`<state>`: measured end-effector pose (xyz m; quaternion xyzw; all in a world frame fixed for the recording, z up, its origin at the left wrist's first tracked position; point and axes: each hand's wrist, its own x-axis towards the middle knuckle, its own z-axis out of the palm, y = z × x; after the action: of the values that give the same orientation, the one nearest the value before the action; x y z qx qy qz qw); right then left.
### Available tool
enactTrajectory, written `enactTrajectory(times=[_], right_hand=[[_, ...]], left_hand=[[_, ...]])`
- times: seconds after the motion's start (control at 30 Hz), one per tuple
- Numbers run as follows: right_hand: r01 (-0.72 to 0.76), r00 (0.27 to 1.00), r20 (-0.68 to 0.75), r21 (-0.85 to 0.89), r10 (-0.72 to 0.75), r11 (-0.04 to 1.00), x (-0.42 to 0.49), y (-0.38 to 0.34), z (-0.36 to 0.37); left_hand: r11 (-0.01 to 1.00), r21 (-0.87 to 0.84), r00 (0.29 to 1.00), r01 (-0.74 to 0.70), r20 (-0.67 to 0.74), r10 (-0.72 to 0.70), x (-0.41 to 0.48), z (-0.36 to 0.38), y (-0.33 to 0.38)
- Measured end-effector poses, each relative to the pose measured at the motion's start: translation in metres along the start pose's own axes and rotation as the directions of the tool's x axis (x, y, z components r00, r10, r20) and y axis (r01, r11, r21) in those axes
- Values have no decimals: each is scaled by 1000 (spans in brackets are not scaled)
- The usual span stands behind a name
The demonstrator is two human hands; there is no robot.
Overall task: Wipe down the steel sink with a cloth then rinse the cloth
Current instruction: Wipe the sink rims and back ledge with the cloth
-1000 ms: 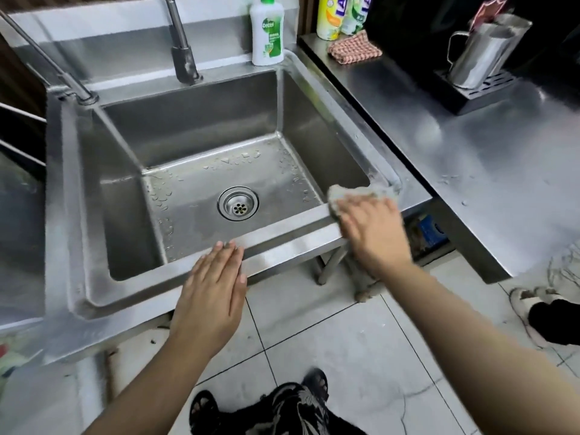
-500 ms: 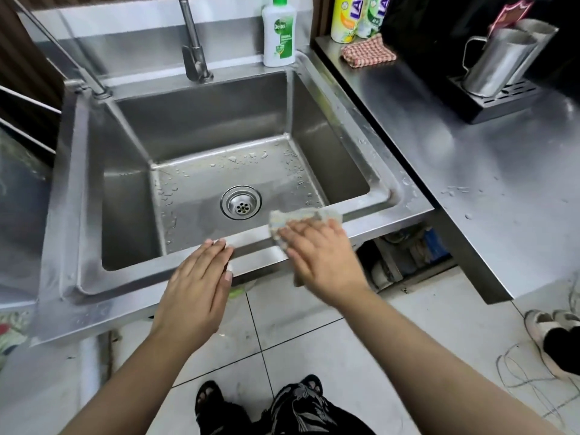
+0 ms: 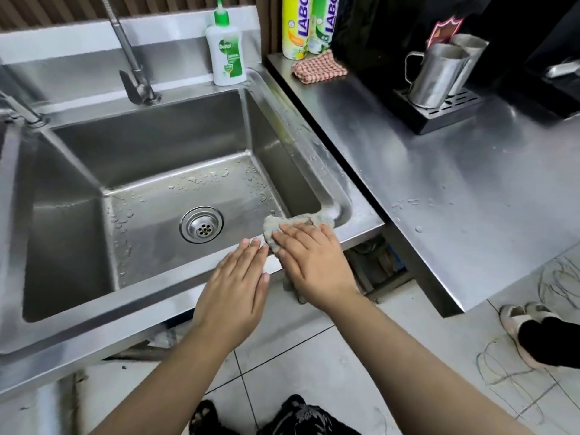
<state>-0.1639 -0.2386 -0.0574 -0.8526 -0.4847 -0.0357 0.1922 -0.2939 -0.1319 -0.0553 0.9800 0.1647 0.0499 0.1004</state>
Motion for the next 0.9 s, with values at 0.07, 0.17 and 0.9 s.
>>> enactTrajectory(times=[0.07, 0.17, 0.9], right_hand=[[-22, 999, 32, -34, 23, 999, 3, 29, -12], [-88, 976, 191, -75, 101, 993, 15, 71, -38], [22, 908, 418, -59, 5, 998, 117, 134, -39]], left_hand=[[1000, -29, 1000, 5, 3, -5, 1, 1, 0], [997, -71, 1000, 5, -3, -5, 2, -1, 0], [791, -281, 773, -543, 199, 602, 121, 9, 10]])
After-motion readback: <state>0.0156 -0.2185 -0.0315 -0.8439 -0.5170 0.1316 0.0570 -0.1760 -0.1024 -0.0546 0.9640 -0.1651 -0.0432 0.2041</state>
